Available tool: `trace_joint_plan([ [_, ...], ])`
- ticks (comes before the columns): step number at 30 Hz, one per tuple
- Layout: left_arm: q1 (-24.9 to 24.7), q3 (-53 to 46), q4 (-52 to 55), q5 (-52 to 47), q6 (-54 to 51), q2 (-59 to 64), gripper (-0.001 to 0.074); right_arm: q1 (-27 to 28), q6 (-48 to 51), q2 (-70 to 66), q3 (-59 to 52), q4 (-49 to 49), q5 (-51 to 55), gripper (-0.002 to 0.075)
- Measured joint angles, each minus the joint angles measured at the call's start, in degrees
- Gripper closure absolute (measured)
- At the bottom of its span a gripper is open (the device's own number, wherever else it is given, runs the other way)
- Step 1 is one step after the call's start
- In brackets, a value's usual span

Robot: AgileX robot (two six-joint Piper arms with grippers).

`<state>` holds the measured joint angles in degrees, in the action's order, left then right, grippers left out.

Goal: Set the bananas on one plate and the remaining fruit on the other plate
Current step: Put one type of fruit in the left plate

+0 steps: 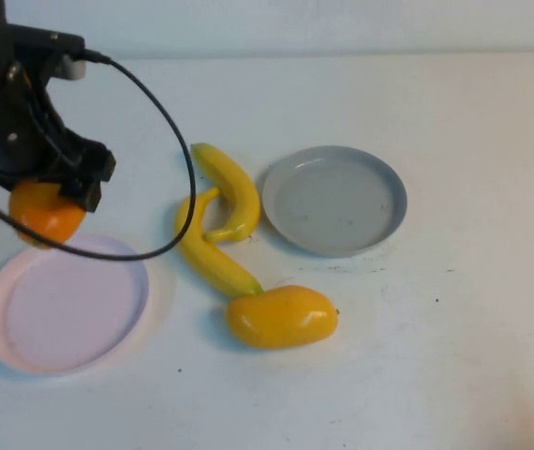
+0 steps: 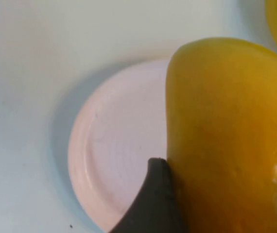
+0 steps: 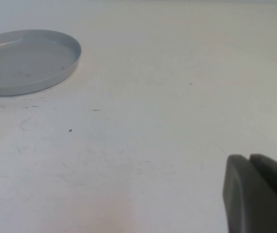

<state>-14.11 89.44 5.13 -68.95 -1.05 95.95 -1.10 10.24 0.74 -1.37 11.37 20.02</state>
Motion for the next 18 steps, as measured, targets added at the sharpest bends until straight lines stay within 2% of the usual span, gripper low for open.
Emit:
trace_joint_plan([
  [5,0.00,-13.89,0.00,5.52,1.05,-7.33,0.0183,0.00,0.00,0.00,0.00,0.00,0.00,0.0743],
  [11,0.00,-25.05,3.68,9.89,4.32,-7.01,0.0183,0.00,0.00,0.00,0.00,0.00,0.00,0.0743],
  [18,2.32,-27.86,6.53,15.40,7.09,-1.54,0.0183,0.00,0.00,0.00,0.00,0.00,0.00,0.0743],
])
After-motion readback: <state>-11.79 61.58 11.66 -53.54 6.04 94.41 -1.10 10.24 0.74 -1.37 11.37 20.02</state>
